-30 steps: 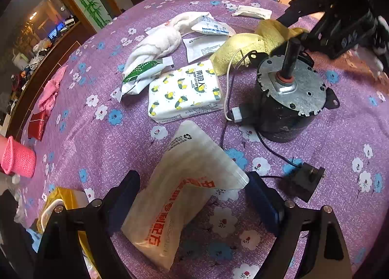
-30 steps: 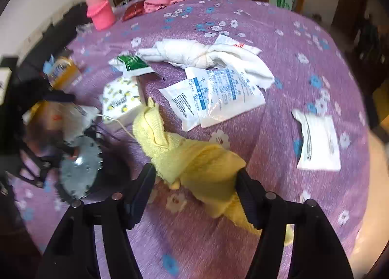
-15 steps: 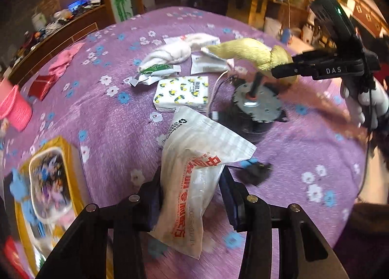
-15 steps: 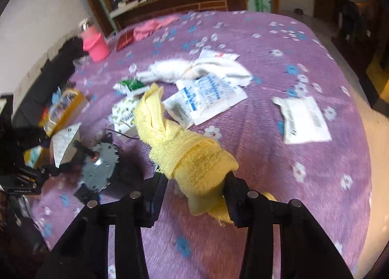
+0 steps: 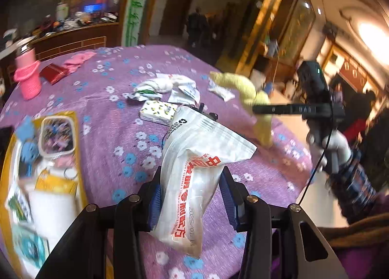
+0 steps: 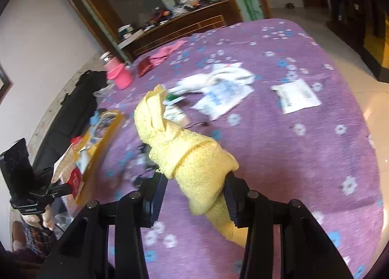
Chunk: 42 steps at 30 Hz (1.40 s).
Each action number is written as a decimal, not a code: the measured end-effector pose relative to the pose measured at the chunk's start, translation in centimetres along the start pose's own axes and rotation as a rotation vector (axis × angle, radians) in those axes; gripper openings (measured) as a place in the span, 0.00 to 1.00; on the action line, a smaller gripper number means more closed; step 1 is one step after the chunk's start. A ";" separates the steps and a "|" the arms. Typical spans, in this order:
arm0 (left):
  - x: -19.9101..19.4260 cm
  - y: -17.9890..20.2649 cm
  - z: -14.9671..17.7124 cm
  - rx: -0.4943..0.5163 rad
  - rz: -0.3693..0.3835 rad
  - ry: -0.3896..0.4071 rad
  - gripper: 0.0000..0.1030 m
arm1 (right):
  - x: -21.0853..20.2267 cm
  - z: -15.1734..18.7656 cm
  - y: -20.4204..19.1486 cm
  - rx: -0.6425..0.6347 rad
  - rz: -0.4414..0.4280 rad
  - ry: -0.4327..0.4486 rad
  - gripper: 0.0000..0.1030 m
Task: Organize soft objects
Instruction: 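Carry plastic bag and yellow cloth to the tray and release both inside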
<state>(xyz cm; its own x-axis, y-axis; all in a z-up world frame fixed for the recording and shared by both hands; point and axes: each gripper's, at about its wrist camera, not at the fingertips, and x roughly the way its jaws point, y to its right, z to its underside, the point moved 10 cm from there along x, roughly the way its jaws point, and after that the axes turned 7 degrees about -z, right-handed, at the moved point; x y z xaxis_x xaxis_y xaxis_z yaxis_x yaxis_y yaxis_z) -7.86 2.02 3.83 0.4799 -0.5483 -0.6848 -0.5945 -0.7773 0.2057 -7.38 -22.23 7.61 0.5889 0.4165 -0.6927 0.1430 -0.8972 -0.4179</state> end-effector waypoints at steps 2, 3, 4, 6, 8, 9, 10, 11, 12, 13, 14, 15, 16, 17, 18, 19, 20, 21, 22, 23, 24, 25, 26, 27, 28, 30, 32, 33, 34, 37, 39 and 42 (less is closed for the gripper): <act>-1.4 -1.3 0.7 -0.049 -0.008 0.025 0.44 | 0.2 0.5 -1.8 -0.008 -0.028 -0.007 0.42; -1.8 -1.9 1.0 -0.066 -0.013 0.032 0.44 | 0.4 0.7 -2.6 -0.014 -0.043 -0.013 0.42; -2.6 -3.1 1.5 -0.096 -0.030 0.046 0.44 | 0.7 0.8 -3.7 -0.023 -0.060 -0.019 0.42; -3.5 -4.9 2.2 -0.134 -0.059 0.061 0.44 | 1.5 1.1 -6.1 -0.048 -0.102 -0.034 0.42; -4.8 -7.4 3.2 -0.196 -0.086 0.078 0.44 | 2.6 1.3 -8.9 -0.077 -0.147 -0.055 0.42; -5.2 -8.4 3.6 -0.218 -0.098 0.083 0.44 | 3.1 1.5 -10.1 -0.087 -0.166 -0.065 0.42; -5.7 -9.5 4.0 -0.243 -0.116 0.090 0.44 | 3.8 1.6 -11.4 -0.097 -0.190 -0.079 0.42; -6.3 -10.9 4.6 -0.274 -0.137 0.097 0.44 | 4.5 1.8 -12.8 -0.107 -0.212 -0.094 0.42; -6.6 -11.8 5.0 -0.296 -0.149 0.101 0.44 | 5.2 1.9 -14.0 -0.115 -0.230 -0.107 0.42; -7.1 -13.2 5.6 -0.326 -0.172 0.106 0.44 | 6.1 2.0 -15.5 -0.125 -0.250 -0.125 0.42; -7.5 -14.2 6.1 -0.348 -0.191 0.109 0.45 | 6.6 2.2 -16.5 -0.131 -0.263 -0.137 0.42; -7.7 -14.9 6.5 -0.363 -0.201 0.110 0.44 | 7.2 2.4 -17.6 -0.137 -0.278 -0.152 0.42; -7.9 -16.2 7.0 -0.389 -0.218 0.109 0.44 | 8.0 2.6 -19.1 -0.148 -0.295 -0.171 0.42; -8.1 -17.1 7.4 -0.407 -0.231 0.109 0.45 | 8.6 2.7 -20.2 -0.157 -0.307 -0.185 0.42; -8.2 -17.8 7.7 -0.423 -0.239 0.110 0.45 | 9.2 2.9 -21.3 -0.167 -0.317 -0.198 0.42; -8.3 -18.5 7.9 -0.436 -0.243 0.112 0.45 | 10.0 3.1 -22.6 -0.180 -0.329 -0.215 0.42; -8.4 -19.0 8.1 -0.444 -0.246 0.114 0.45 | 10.5 3.3 -23.4 -0.187 -0.335 -0.226 0.42; -8.5 -19.4 8.2 -0.451 -0.249 0.116 0.44 | 11.3 3.4 -24.5 -0.195 -0.341 -0.240 0.42; -8.4 -20.0 8.3 -0.457 -0.259 0.118 0.44 | 11.9 3.5 -25.3 -0.198 -0.347 -0.251 0.42; -8.4 -20.5 8.4 -0.459 -0.271 0.115 0.44 | 12.6 3.6 -26.2 -0.199 -0.358 -0.268 0.42; -8.2 -21.0 8.5 -0.461 -0.275 0.112 0.44 | 13.2 3.7 -27.0 -0.198 -0.368 -0.283 0.42; -8.1 -21.2 8.7 -0.464 -0.270 0.108 0.44 | 13.9 3.8 -27.9 -0.198 -0.376 -0.296 0.42; -7.9 -21.4 8.9 -0.469 -0.264 0.104 0.44 | 14.5 3.9 -28.7 -0.200 -0.382 -0.308 0.42; -7.9 -21.4 9.3 -0.474 -0.259 0.102 0.44 | 15.1 4.1 -29.5 -0.204 -0.387 -0.319 0.42; -7.8 -21.7 9.6 -0.480 -0.255 0.098 0.44 | 15.6 4.2 -30.3 -0.209 -0.393 -0.328 0.42; -7.4 -22.3 10.1 -0.493 -0.251 0.090 0.44 | 16.4 4.6 -31.7 -0.220 -0.400 -0.348 0.42; -7.1 -22.7 10.3 -0.505 -0.252 0.086 0.44 | 17.2 4.9 -32.9 -0.230 -0.405 -0.365 0.42; -7.3 -22.6 10.4 -0.509 -0.258 0.086 0.44 | 17.6 5.0 -33.4 -0.234 -0.409 -0.372 0.42; -7.2 -22.9 10.6 -0.513 -0.280 0.087 0.44 | 17.9 5.0 -33.8 -0.236 -0.410 -0.375 0.42; -7.3 -23.1 11.0 -0.548 -0.299 0.083 0.44 | 18.6 4.4 -34.1 -0.236 -0.395 -0.367 0.42; -7.2 -23.0 11.0 -0.541 -0.323 0.079 0.44 | 18.6 3.9 -34.1 -0.236 -0.374 -0.352 0.42; -6.8 -23.3 11.2 -0.550 -0.349 0.071 0.44 | 18.6 3.0 -33.9 -0.229 -0.380 -0.329 0.42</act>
<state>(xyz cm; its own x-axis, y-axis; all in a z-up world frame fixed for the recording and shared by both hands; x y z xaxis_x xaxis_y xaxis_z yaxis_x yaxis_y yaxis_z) -4.46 27.32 -4.14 0.6379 -0.2395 -0.7320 0.0115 -0.9474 0.3200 -3.70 16.41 7.15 0.1880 0.7084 -0.6804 0.4882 -0.6684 -0.5611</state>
